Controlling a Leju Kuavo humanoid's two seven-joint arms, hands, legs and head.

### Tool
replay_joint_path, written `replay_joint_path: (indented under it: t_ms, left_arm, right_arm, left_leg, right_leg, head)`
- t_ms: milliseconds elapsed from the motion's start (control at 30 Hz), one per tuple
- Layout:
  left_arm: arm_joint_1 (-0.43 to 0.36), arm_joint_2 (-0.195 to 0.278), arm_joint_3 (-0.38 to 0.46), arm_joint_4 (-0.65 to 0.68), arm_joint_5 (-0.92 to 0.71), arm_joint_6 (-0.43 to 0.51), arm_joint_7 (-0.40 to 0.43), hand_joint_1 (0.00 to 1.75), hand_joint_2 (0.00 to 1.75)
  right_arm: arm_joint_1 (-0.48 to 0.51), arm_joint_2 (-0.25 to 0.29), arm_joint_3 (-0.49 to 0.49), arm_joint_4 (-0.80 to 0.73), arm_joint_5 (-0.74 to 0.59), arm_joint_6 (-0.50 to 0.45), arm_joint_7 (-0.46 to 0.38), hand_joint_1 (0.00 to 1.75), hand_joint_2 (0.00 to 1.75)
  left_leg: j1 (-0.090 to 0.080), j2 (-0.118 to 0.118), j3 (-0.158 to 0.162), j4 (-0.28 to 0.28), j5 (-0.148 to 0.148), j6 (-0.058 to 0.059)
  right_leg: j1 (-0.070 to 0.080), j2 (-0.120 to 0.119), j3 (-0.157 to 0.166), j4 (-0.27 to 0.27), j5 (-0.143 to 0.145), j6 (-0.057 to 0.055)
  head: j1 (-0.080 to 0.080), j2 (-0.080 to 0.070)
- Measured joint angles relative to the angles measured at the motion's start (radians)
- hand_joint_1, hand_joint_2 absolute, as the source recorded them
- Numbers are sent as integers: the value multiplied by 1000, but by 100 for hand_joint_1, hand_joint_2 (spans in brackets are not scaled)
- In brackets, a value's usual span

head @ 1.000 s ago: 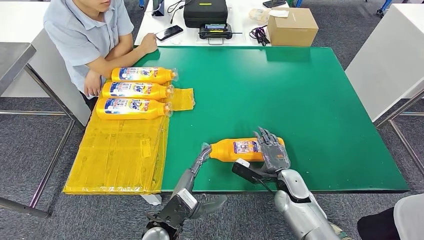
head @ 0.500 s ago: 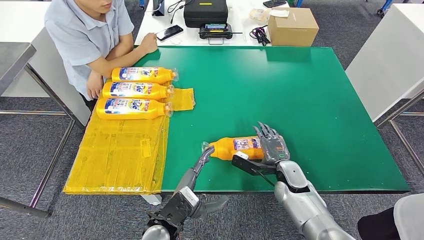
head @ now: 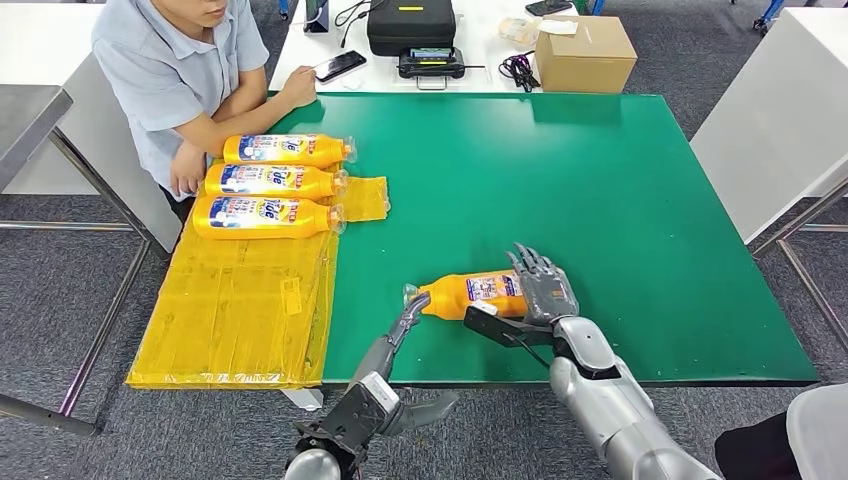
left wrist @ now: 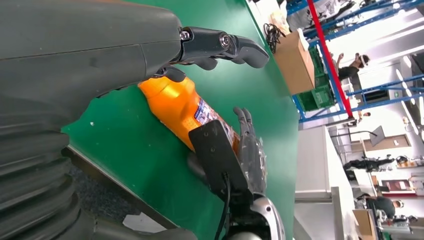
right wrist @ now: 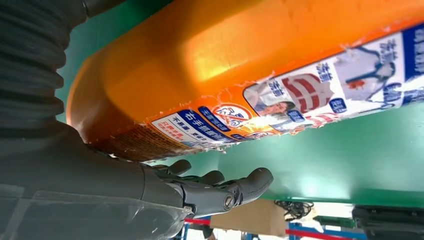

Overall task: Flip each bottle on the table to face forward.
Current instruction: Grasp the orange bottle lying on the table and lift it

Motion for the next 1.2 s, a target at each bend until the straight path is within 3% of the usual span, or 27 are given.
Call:
replay_joint_path:
  t_ms: [33, 167, 267, 567, 967, 1200]
  left_arm:
    - [-2, 0, -4, 2, 2, -2, 0, 0, 175]
    - [-5, 0, -12, 8, 6, -6, 1, 0, 175]
    - [-10, 0, -15, 12, 9, -8, 0, 0, 175]
    - [-46, -5, -36, 40, 25, 11, -47, 0, 175]
    - [-72, -12, -56, 78, 64, 10, -50, 0, 175]
    - [-76, -17, -60, 84, 81, 38, -70, 0, 175]
  right_arm:
    - [-4, 0, 1, 8, -5, 3, -5, 0, 175]
    - [-16, 3, 5, 33, -9, 10, -9, 175, 175]
    - [-34, 3, 14, 50, -37, 75, -18, 175, 175]
    - [-109, -44, 8, 116, -292, 338, -136, 175, 175]
    - [-113, -93, 1, 131, -458, 430, -169, 175, 175]
    - [-110, -102, 0, 129, -501, 431, -180, 175, 175]
  left_leg:
    - [0, 0, 0, 0, 0, 0]
    - [0, 0, 1, 0, 0, 0]
    - [0, 1, 3, 0, 0, 0]
    - [0, 1, 21, 0, -4, 2]
    - [0, 0, 37, 0, -10, 4]
    - [0, 1, 37, 0, -11, 5]
  right_leg:
    - [0, 0, 0, 0, 0, 0]
    - [0, 0, 1, 0, 0, 0]
    - [0, 0, 2, 0, 0, 0]
    - [0, 1, 15, -3, -2, 1]
    - [0, 1, 27, -6, -7, 4]
    - [0, 1, 28, -7, -7, 4]
  head:
    - [0, 0]
    - [0, 0]
    - [0, 0]
    - [0, 0]
    - [0, 0]
    - [0, 0]
